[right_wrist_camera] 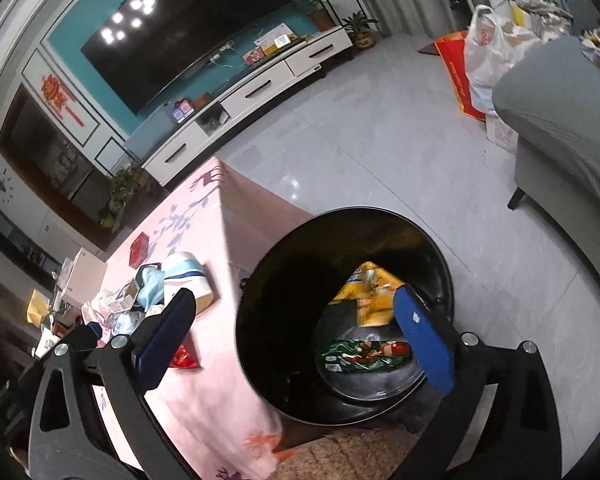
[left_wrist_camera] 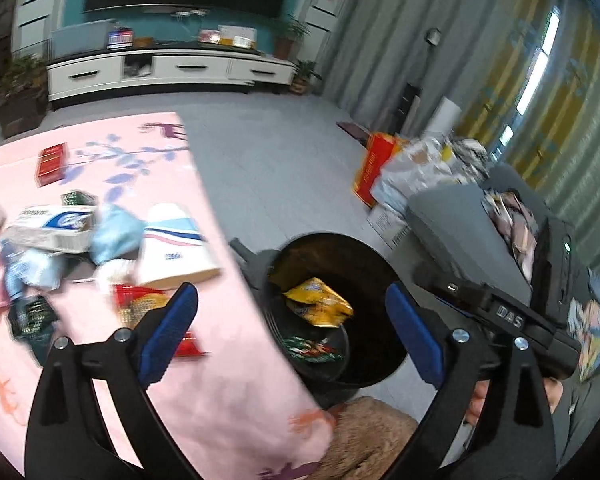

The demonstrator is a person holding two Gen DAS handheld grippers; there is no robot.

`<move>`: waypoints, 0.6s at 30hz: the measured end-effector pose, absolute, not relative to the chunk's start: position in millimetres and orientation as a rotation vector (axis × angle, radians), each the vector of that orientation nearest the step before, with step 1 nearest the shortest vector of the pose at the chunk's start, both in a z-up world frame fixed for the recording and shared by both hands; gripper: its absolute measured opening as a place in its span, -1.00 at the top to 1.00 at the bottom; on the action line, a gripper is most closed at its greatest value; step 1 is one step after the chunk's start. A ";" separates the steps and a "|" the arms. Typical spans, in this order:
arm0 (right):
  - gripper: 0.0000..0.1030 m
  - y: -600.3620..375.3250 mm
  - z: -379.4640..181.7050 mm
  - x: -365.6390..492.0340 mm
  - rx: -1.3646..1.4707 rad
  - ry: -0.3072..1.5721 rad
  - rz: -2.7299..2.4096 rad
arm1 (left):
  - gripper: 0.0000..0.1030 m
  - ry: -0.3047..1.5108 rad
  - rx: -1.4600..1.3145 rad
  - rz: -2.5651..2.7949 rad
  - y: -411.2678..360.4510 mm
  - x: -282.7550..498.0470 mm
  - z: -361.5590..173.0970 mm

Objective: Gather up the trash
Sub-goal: 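Open both tools to drop the snack bags into the bin, then move both tools back over the table toward the remaining trash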

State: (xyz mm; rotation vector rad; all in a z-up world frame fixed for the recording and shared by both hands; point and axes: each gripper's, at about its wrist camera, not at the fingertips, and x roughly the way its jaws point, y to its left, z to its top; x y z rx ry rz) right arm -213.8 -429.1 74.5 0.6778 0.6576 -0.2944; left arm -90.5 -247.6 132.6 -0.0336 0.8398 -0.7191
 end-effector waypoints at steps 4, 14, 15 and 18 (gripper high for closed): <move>-0.93 -412.3 85.0 -206.7 0.637 0.659 -0.263 | -0.86 0.820 -0.118 -0.610 -194.9 -73.7 137.9; -0.93 -368.8 92.0 -168.8 0.551 0.705 -0.197 | -0.87 0.788 -0.219 -0.296 -58.6 -27.2 131.9; -0.93 -364.4 91.2 -165.0 0.545 0.711 -0.195 | -0.87 0.781 -0.218 -0.256 -43.5 -21.5 131.9; -0.93 -352.8 88.0 -149.8 0.528 0.733 -0.188 | -0.87 0.768 -0.230 -0.184 -8.4 -5.6 130.6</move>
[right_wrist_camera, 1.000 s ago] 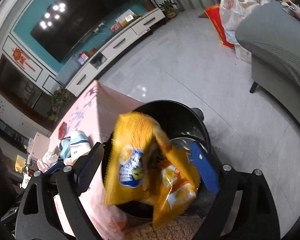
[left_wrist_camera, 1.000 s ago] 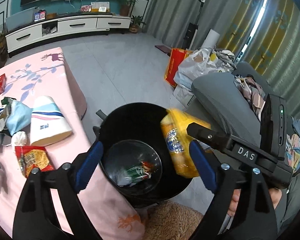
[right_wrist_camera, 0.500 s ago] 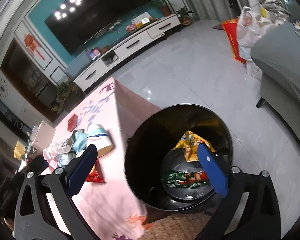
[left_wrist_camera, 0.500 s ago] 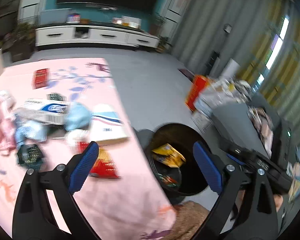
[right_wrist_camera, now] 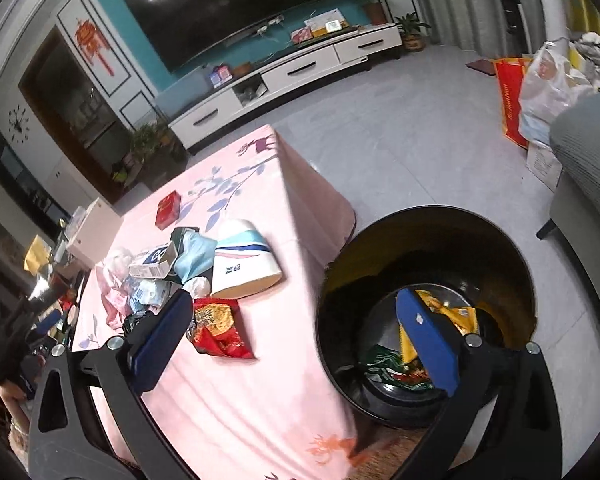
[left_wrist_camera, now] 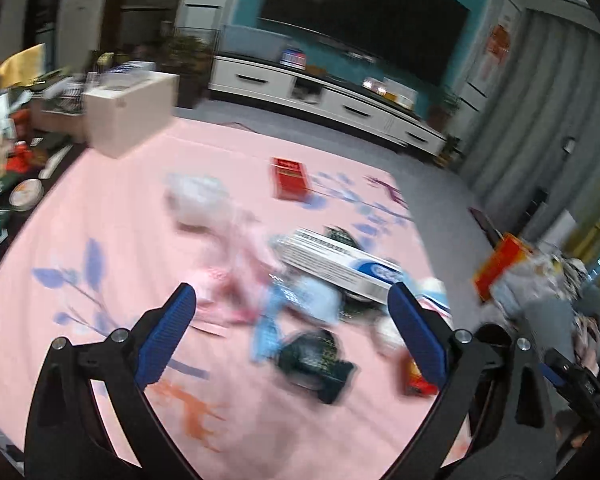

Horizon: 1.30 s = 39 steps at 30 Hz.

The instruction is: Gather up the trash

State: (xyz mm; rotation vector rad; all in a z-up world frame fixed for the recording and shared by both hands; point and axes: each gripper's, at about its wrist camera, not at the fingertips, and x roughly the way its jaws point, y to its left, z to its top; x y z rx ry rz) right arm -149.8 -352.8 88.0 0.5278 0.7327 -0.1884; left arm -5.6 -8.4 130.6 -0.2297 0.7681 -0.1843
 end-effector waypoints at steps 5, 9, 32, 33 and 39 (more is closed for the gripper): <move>-0.93 -331.4 83.7 -116.5 0.483 0.775 -0.174 | -0.87 0.785 -0.262 -0.112 30.4 21.4 117.6; -0.93 -310.7 94.4 -84.1 0.393 0.787 -0.166 | -0.87 0.811 -0.274 -0.092 46.5 52.0 107.3; -0.93 -118.6 50.9 271.3 -0.024 1.143 -0.025 | -0.29 1.015 -0.338 -0.069 64.9 159.0 14.2; -0.93 -117.5 42.7 278.6 -0.011 1.162 -0.034 | -0.21 1.011 -0.338 -0.059 66.0 158.4 14.5; -0.93 -108.2 2.2 303.4 -0.037 1.238 -0.086 | 0.79 1.031 -0.381 -0.077 67.7 155.2 10.2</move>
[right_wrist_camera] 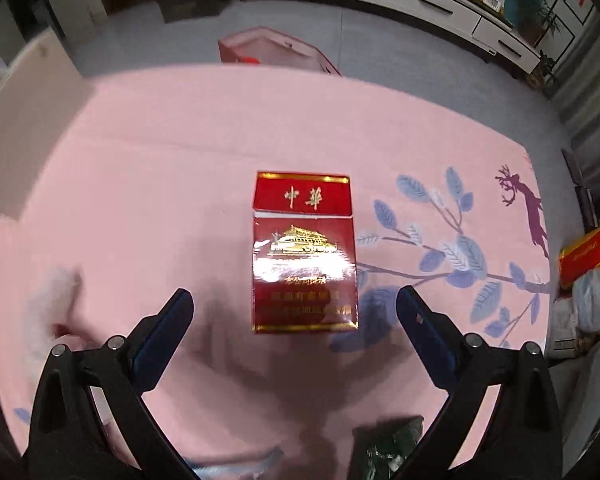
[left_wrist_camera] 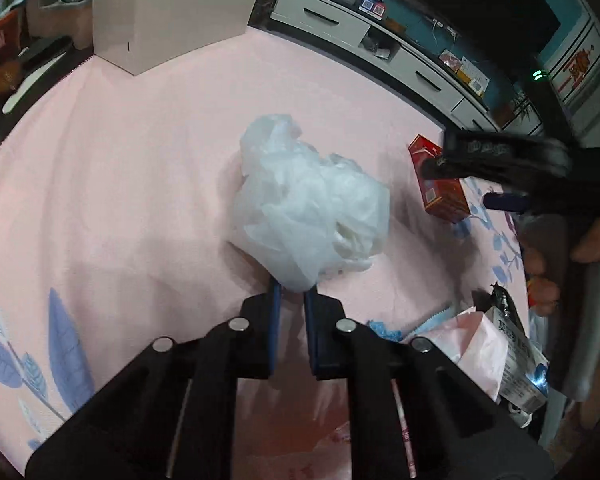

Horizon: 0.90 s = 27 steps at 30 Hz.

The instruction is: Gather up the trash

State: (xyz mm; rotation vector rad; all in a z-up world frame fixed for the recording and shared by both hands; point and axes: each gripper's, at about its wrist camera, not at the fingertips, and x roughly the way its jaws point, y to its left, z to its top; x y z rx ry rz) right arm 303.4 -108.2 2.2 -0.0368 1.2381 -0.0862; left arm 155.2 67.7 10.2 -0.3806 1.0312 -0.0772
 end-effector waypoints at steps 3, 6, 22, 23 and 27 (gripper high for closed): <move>-0.92 -107.5 -5.2 303.3 -0.049 1.241 -0.094 | 0.89 1.036 -0.401 -0.081 70.0 154.7 11.3; -0.81 -110.1 -13.0 305.3 -0.042 1.267 -0.101 | 0.90 1.025 -0.423 -0.085 70.5 153.9 17.9; -0.10 -120.8 1.2 295.4 0.079 1.267 -0.015 | 0.94 0.913 -0.487 -0.116 80.7 131.7 62.0; -0.10 -121.2 11.5 290.9 0.084 1.251 -0.003 | 0.94 0.898 -0.481 -0.121 79.6 129.0 67.4; -0.10 -125.7 62.5 264.4 0.095 1.155 0.057 | 0.94 0.835 -0.467 -0.138 74.6 114.3 91.1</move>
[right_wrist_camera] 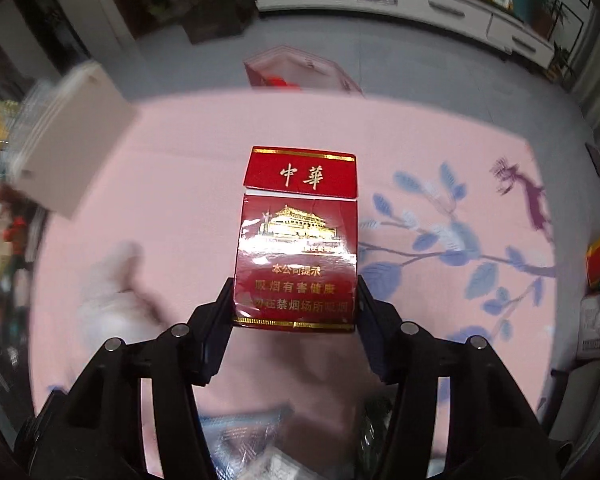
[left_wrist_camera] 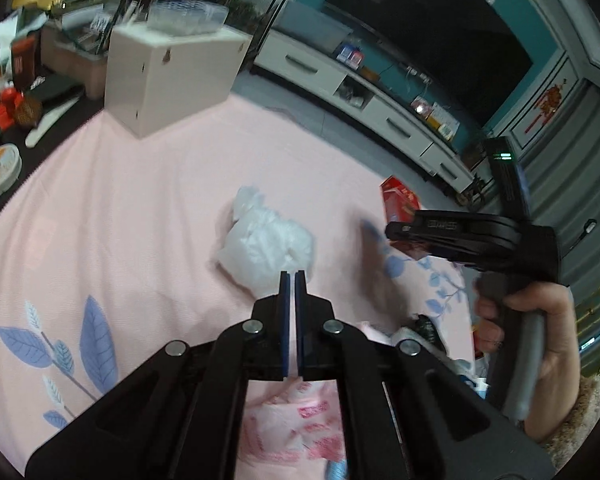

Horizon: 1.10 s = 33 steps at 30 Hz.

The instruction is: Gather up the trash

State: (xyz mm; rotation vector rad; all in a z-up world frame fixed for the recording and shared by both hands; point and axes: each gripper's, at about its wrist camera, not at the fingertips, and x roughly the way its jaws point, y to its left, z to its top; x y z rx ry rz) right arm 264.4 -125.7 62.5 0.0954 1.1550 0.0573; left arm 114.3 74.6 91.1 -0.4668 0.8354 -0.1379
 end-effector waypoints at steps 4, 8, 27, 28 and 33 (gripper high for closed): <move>-0.10 -145.8 121.2 206.8 0.184 1.022 0.147 | 0.94 0.779 -0.471 -0.186 68.2 97.6 113.7; -0.10 -172.7 153.1 132.9 0.268 0.882 0.151 | 0.94 0.723 -0.461 -0.213 57.1 75.2 133.3; -0.10 -233.5 117.0 -65.3 0.366 0.724 0.040 | 0.94 0.756 -0.299 -0.255 -36.7 -38.2 126.6; -0.10 -235.0 115.0 -68.0 0.369 0.725 0.037 | 0.94 0.762 -0.283 -0.254 -42.2 -42.9 123.8; -0.10 -241.1 107.4 -81.7 0.354 0.717 -0.040 | 0.94 0.753 -0.216 -0.265 -63.7 -57.0 124.6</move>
